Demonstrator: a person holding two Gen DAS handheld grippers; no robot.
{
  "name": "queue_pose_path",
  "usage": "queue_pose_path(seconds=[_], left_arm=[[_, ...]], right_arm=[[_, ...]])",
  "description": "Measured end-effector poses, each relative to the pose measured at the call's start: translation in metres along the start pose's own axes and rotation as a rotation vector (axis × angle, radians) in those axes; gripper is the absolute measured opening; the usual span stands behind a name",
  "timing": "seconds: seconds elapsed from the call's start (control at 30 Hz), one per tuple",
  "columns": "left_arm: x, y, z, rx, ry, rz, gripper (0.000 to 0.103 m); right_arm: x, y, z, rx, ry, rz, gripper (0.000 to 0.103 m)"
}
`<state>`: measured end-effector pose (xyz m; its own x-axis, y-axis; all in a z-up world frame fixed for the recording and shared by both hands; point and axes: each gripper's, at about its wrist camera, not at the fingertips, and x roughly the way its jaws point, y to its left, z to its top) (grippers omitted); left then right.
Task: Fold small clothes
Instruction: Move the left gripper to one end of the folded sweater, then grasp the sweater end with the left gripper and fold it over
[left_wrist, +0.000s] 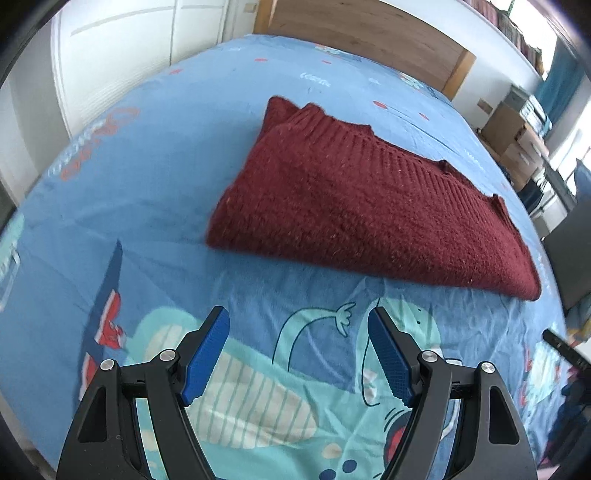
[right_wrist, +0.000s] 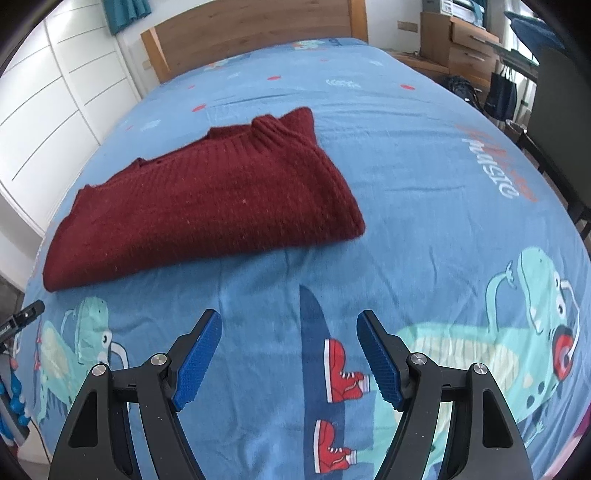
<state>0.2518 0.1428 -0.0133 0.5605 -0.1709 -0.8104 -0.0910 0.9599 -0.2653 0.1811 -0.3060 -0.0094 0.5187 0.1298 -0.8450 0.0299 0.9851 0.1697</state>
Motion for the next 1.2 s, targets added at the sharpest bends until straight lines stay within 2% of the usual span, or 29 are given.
queue_pose_path(seconds=[0.2, 0.53, 0.67, 1.1, 1.2], left_arm=[[-0.002, 0.024, -0.003, -0.127, -0.018, -0.086, 0.073], [0.011, 0.041, 0.001, -0.324, 0.007, -0.258, 0.071], [0.020, 0.047, 0.010, -0.389, 0.011, -0.304, 0.071], [0.042, 0.083, 0.032, -0.618, -0.083, -0.412, 0.069], [0.050, 0.089, 0.042, -0.653, -0.098, -0.449, 0.062]], right_arm=[[0.004, -0.002, -0.005, 0.002, 0.001, 0.008, 0.077], [0.010, 0.000, -0.007, -0.010, 0.005, 0.030, 0.077], [0.011, -0.004, -0.008, 0.007, -0.001, 0.042, 0.077], [0.012, -0.019, -0.008, 0.041, -0.012, 0.060, 0.077], [0.012, -0.022, -0.008, 0.047, -0.014, 0.065, 0.077]])
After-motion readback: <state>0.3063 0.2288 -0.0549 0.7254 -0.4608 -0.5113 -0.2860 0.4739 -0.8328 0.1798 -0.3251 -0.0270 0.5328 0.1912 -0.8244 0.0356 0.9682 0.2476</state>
